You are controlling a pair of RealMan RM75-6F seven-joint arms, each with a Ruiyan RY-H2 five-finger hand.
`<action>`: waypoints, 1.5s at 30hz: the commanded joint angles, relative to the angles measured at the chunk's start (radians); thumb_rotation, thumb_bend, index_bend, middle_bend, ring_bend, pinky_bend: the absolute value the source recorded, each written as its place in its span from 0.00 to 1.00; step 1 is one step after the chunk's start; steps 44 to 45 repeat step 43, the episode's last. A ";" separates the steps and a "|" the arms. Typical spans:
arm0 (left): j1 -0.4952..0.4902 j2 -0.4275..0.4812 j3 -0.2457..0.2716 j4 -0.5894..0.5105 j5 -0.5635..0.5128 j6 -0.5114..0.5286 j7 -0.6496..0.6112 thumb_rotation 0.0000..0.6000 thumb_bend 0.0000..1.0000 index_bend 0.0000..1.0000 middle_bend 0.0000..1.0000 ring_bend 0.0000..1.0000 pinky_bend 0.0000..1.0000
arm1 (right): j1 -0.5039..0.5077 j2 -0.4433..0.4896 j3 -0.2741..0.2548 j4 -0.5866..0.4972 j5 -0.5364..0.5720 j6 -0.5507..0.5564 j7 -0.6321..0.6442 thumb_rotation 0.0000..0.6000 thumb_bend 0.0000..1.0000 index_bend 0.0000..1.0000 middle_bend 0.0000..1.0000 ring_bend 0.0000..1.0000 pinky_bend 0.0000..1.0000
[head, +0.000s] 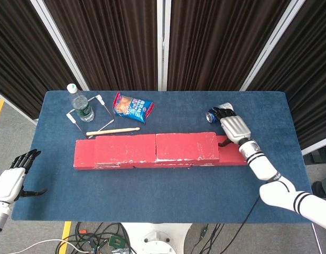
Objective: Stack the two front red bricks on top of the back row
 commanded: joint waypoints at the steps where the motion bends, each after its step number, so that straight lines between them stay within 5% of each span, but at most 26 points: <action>1: 0.000 0.000 0.000 0.000 0.000 0.000 0.000 1.00 0.05 0.01 0.00 0.00 0.00 | -0.003 0.004 0.000 -0.003 0.003 -0.001 0.001 1.00 0.00 0.00 0.00 0.00 0.00; 14: 0.010 0.005 -0.009 -0.009 0.006 0.033 0.010 1.00 0.05 0.01 0.00 0.00 0.00 | -0.117 0.176 -0.020 -0.179 -0.077 0.129 0.055 1.00 0.00 0.00 0.00 0.00 0.00; 23: 0.036 -0.014 -0.026 -0.007 0.036 0.134 0.078 1.00 0.05 0.01 0.00 0.00 0.00 | -0.377 0.375 -0.159 -0.414 -0.258 0.444 -0.018 1.00 0.00 0.00 0.00 0.00 0.00; 29: 0.051 -0.028 -0.029 0.011 0.079 0.199 0.151 1.00 0.05 0.01 0.00 0.00 0.00 | -0.567 0.342 -0.243 -0.406 -0.331 0.668 -0.050 1.00 0.00 0.00 0.00 0.00 0.00; 34: 0.074 -0.028 -0.020 0.008 0.100 0.244 0.216 1.00 0.05 0.01 0.00 0.00 0.00 | -0.649 0.312 -0.277 -0.362 -0.360 0.735 -0.034 1.00 0.00 0.00 0.00 0.00 0.00; 45: 0.120 -0.045 0.015 0.027 0.124 0.283 0.228 1.00 0.05 0.01 0.00 0.00 0.00 | -0.716 0.285 -0.275 -0.323 -0.402 0.808 -0.026 1.00 0.00 0.00 0.00 0.00 0.00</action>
